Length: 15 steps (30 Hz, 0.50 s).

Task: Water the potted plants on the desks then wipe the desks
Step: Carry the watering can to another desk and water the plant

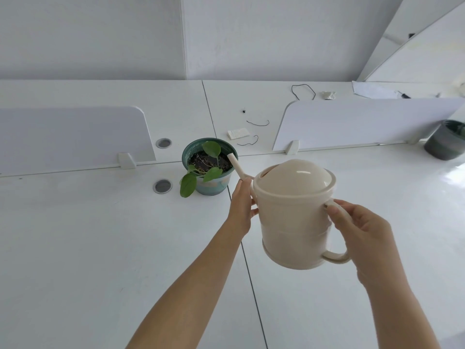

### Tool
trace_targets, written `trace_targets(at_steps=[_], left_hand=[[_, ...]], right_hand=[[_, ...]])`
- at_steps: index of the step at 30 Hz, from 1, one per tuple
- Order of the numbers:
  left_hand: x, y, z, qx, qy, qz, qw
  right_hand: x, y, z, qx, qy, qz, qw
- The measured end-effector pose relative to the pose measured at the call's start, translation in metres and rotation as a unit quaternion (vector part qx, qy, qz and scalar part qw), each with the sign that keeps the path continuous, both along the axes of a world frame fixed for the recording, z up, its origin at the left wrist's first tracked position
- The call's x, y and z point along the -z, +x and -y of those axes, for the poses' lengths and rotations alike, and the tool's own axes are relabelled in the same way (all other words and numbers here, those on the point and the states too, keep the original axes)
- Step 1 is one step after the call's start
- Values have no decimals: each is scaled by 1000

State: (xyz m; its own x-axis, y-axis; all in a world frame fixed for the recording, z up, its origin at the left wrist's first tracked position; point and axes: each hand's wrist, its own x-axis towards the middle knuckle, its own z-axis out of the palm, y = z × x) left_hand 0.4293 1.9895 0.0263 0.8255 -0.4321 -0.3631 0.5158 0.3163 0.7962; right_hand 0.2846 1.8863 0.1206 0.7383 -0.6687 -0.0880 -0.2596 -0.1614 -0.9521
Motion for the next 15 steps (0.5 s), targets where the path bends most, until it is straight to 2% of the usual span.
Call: trace_targets(at_steps=[6,15], left_hand=[[4,25,13,-16,4,25,1000],[21,29,18,-20,-12,15,1000]], right_hand=[[-5,19,4,-9,-13,-3,1000],[2,23,9,-21,-48,-17,998]])
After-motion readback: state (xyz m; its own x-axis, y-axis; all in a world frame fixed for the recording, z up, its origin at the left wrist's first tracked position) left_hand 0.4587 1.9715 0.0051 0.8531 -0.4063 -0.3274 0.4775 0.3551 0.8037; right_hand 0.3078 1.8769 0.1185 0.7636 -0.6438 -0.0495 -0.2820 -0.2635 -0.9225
